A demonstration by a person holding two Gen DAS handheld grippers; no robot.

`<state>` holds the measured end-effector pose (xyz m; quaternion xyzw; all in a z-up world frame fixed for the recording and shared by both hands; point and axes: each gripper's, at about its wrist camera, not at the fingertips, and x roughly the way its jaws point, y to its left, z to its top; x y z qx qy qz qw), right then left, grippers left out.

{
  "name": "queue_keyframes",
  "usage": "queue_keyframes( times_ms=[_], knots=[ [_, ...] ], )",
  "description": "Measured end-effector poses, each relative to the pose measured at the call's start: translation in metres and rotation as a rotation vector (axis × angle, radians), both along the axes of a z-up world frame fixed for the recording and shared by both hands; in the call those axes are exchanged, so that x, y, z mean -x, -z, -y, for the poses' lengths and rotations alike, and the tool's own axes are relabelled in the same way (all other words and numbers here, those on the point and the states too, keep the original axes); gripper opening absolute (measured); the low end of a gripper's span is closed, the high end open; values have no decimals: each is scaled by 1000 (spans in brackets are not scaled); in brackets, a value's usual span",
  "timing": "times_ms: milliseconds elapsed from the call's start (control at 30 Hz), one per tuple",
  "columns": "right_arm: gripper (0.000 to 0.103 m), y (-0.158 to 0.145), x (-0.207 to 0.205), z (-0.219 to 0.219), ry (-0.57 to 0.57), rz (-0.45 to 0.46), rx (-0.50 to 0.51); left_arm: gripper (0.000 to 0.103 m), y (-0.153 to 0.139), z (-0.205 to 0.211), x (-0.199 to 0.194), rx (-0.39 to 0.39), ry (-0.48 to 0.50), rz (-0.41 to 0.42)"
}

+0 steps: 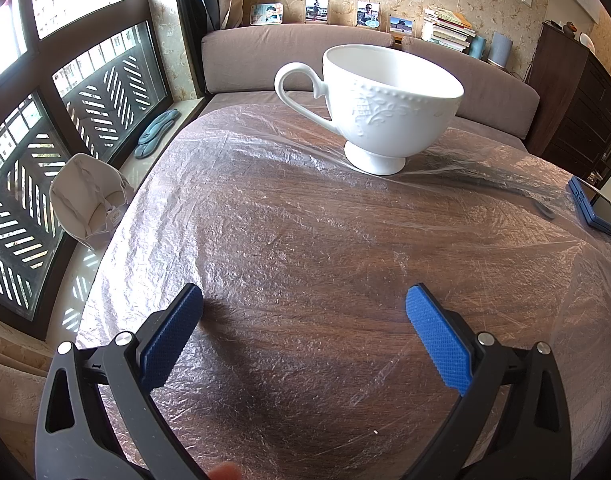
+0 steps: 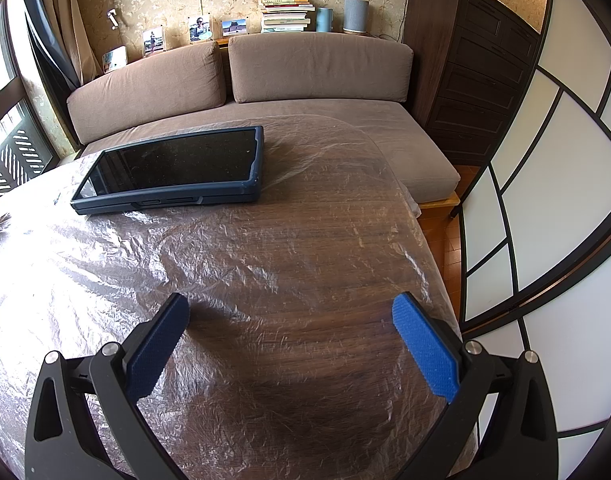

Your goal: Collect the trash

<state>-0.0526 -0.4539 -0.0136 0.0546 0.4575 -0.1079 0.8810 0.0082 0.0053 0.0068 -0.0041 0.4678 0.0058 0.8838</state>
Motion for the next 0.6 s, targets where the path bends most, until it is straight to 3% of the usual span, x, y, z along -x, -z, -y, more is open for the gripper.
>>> queue_keyframes(
  times_ms=[600],
  knots=[
    [99, 0, 0, 0, 0, 0, 0, 102, 1, -1, -1, 2, -16, 0]
  ],
)
